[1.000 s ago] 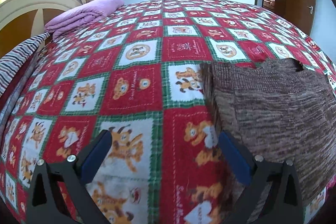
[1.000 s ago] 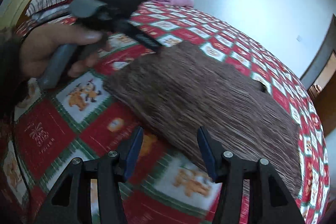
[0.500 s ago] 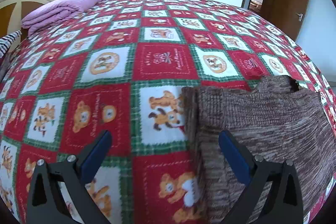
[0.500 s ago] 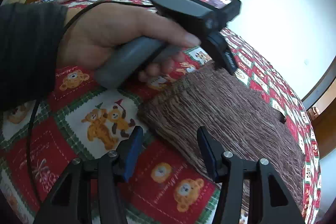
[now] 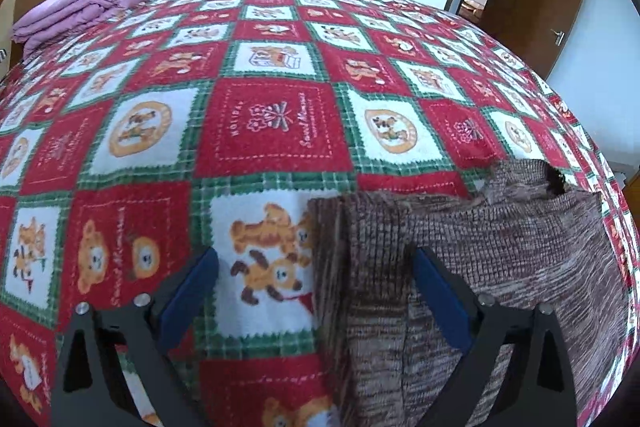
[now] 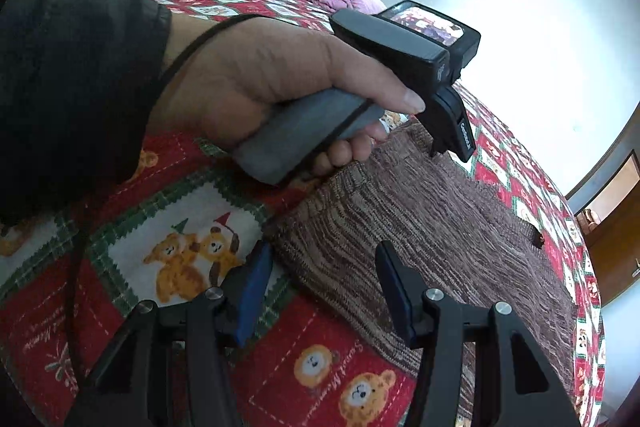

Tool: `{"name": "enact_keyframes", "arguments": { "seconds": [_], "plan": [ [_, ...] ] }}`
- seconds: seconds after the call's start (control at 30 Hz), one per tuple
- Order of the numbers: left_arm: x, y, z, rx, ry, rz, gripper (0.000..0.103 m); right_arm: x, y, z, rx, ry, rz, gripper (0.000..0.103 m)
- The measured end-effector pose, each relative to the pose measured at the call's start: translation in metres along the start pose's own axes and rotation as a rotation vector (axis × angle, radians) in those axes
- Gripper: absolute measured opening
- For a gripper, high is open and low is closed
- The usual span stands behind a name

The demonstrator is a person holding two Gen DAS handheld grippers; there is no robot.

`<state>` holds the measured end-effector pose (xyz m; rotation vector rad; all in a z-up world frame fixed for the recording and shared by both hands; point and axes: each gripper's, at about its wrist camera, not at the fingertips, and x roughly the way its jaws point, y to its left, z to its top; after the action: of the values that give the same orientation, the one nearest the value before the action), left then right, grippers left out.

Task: Fold small clothes
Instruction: 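Close both tools on the edge of the folded sweater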

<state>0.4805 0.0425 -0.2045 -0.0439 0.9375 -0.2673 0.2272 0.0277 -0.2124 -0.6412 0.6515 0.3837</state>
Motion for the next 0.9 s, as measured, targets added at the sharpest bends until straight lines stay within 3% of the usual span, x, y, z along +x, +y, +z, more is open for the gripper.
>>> {"name": "enact_keyframes", "arguments": {
  "seconds": [0.13,0.2,0.27,0.37,0.53,0.67,0.83,0.87,0.9],
  "plan": [
    [0.001,-0.003,-0.001,0.018,-0.006,-0.003,0.091,0.005,-0.001,0.003,0.007,0.000,0.003,0.054],
    [0.000,-0.005,-0.002,0.035,-0.012,-0.007,0.082,0.007,-0.002,0.003,0.008,0.001,0.019,0.047],
    [0.000,-0.008,-0.002,0.051,-0.015,-0.009,0.077,0.009,0.002,0.004,-0.004,0.003,0.021,0.033],
    [-0.001,-0.010,-0.004,0.065,-0.019,-0.026,0.067,0.010,0.010,0.006,-0.031,0.002,0.017,0.024],
    [-0.001,-0.010,-0.004,0.068,-0.022,-0.046,0.059,0.013,0.010,0.007,-0.025,0.007,0.026,0.017],
    [-0.002,-0.015,-0.006,0.086,-0.023,-0.079,0.041,0.014,0.008,0.007,-0.015,0.008,0.034,0.012],
    [-0.003,-0.014,-0.004,0.075,-0.003,-0.108,0.028,0.011,-0.001,0.006,0.019,-0.004,0.054,0.009],
    [-0.004,-0.015,-0.004,0.065,0.009,-0.130,0.017,0.009,-0.005,0.006,0.039,-0.008,0.063,0.009],
    [-0.005,-0.015,-0.003,0.050,0.017,-0.135,0.016,0.007,-0.010,0.005,0.057,-0.013,0.072,0.009]
  ]
}}
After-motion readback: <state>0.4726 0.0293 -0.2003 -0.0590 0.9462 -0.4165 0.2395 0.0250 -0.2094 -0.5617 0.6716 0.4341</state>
